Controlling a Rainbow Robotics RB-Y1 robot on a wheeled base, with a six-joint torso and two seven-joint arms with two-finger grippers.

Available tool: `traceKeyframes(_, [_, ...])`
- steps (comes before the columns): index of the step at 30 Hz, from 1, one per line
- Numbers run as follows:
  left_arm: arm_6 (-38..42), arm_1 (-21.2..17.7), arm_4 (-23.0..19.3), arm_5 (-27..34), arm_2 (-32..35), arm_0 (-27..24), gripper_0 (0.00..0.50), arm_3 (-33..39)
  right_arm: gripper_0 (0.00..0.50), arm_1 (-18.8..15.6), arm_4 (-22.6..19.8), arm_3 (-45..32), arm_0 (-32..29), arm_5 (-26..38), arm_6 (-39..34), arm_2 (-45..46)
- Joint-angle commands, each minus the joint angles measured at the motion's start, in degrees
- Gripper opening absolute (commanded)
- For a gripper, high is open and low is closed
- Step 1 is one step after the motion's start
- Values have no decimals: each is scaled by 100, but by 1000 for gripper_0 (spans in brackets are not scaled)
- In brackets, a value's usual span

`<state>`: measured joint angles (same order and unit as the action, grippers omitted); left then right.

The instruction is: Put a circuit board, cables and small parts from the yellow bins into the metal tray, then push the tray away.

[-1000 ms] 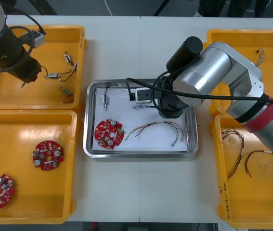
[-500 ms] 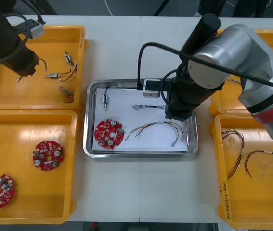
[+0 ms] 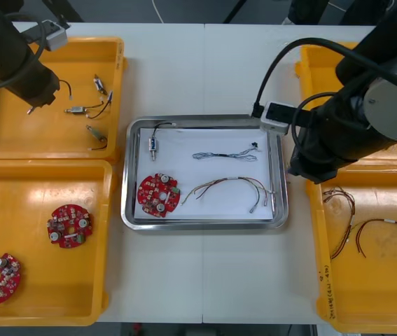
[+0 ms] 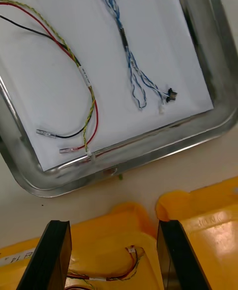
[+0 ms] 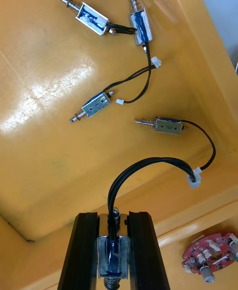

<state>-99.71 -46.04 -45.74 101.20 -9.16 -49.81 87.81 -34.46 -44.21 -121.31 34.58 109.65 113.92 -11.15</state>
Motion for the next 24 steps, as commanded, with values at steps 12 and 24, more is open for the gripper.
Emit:
traceKeyframes(12, [1665,78,-181,172,186,-151,2,430,500,-166,879,-859,-1735,35,-757,2109])
traceKeyframes(24, [2843,676,-84,602,-113,-635,0,746,500,-158,827,-868,-2245,35,-1698,3154])
